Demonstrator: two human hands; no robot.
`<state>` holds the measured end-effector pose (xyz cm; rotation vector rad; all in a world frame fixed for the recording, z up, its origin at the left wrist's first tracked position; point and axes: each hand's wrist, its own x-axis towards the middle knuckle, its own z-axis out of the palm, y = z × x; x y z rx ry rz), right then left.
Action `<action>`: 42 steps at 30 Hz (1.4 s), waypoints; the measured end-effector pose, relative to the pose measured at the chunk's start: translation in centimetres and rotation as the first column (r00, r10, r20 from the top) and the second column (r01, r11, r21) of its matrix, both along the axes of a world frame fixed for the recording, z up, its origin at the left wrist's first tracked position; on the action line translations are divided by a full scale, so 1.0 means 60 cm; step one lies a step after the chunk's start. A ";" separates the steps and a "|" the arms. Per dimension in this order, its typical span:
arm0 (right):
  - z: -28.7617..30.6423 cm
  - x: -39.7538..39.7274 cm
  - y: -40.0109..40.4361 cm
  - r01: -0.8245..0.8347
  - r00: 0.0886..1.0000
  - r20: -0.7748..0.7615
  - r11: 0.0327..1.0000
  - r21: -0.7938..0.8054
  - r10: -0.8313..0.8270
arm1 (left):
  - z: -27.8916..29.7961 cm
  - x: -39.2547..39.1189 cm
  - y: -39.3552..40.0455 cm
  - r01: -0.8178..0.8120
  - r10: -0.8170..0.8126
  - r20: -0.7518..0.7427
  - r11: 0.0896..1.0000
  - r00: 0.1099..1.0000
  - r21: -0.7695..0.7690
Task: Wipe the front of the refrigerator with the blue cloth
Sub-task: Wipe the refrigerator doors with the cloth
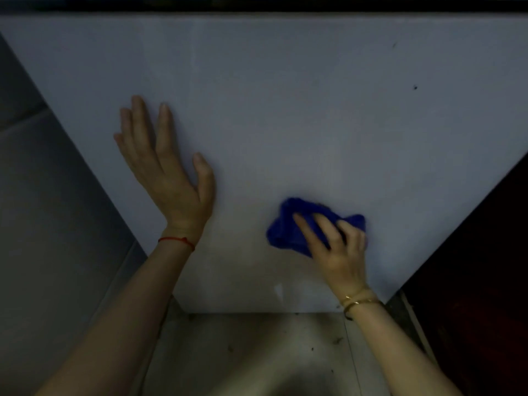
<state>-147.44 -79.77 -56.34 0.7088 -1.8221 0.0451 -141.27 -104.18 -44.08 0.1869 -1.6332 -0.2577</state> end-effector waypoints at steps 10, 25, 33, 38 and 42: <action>0.163 -0.028 -0.011 -0.025 0.999 -0.044 0.887 -0.461 0.005 | 0.002 -0.002 0.001 -0.021 0.021 -0.022 1.000 1.000 0.006; 0.094 -0.029 0.066 0.004 0.996 0.081 0.840 -0.543 0.047 | -0.002 -0.005 -0.004 -0.019 0.019 -0.021 1.000 1.000 -0.020; 0.179 -0.015 -0.031 -0.090 0.991 -0.114 0.978 -0.189 0.069 | -0.003 -0.003 -0.005 0.025 -0.025 -0.003 1.000 1.000 -0.013; 0.269 -0.030 0.007 -0.062 0.998 -0.042 0.771 -0.634 0.045 | 0.011 0.015 -0.031 0.039 -0.036 0.052 0.997 0.998 -0.070; 0.329 -0.020 -0.056 -0.099 0.992 -0.119 0.824 -0.558 0.039 | 0.043 0.027 -0.067 0.015 -0.011 0.042 0.997 0.999 -0.079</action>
